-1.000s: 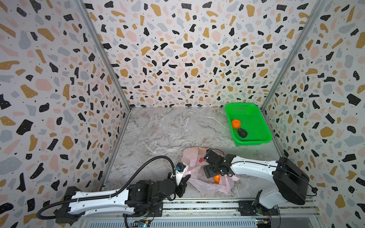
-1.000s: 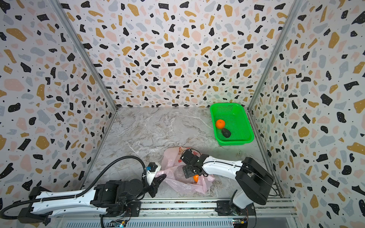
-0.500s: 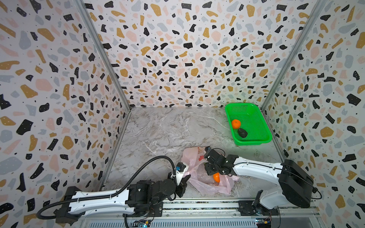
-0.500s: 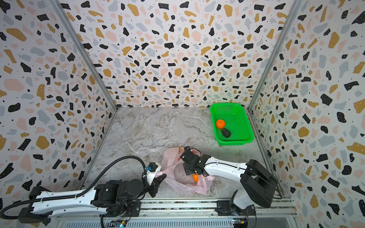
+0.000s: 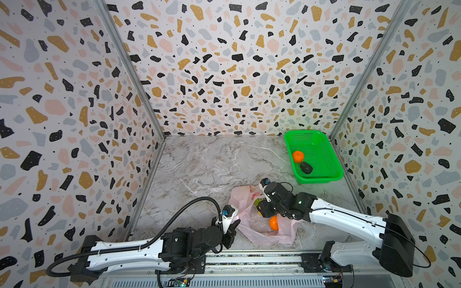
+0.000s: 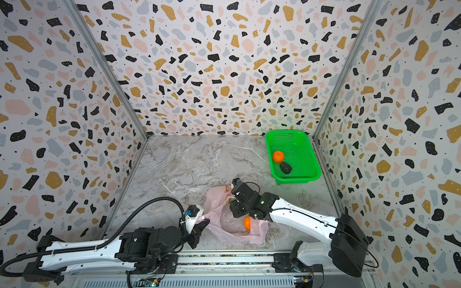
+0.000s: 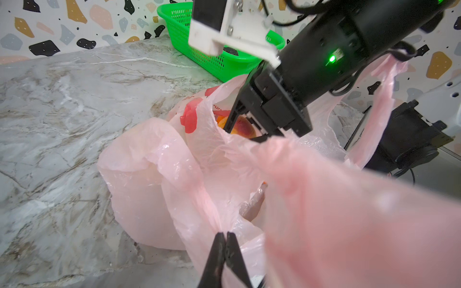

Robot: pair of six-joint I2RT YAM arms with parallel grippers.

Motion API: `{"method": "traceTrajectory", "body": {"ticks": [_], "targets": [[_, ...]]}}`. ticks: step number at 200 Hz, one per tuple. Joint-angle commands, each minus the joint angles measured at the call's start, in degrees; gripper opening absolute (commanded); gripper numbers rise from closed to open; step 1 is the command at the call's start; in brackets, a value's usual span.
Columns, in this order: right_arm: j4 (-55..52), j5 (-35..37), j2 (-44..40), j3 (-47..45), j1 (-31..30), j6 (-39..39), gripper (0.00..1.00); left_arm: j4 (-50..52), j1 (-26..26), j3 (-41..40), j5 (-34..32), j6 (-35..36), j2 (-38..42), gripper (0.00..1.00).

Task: Untie the knot of the plastic bag and take out the fruit
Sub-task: Pick up the fruit from the plastic bag, then place the fruit in the basket.

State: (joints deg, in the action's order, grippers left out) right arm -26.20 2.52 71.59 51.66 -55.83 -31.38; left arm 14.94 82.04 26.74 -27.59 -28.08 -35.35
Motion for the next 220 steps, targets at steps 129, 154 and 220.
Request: {"method": "traceTrajectory", "body": {"ticks": [129, 154, 220], "targets": [[-9.59, -3.87, -9.01, 16.49, 14.89, 8.42, 0.51, -2.72, 0.23, -0.02, -3.06, 1.18, 0.20, 0.00], [-5.55, -7.91, -8.58, 15.14, 26.88, 11.59, 0.52, -2.64, 0.23, -0.16, -3.16, 1.24, 0.34, 0.00], [7.35, -7.75, 0.34, 9.43, 49.23, 16.57, 0.52, -3.77, 0.23, -0.46, -2.71, 2.00, -0.49, 0.00]]}}
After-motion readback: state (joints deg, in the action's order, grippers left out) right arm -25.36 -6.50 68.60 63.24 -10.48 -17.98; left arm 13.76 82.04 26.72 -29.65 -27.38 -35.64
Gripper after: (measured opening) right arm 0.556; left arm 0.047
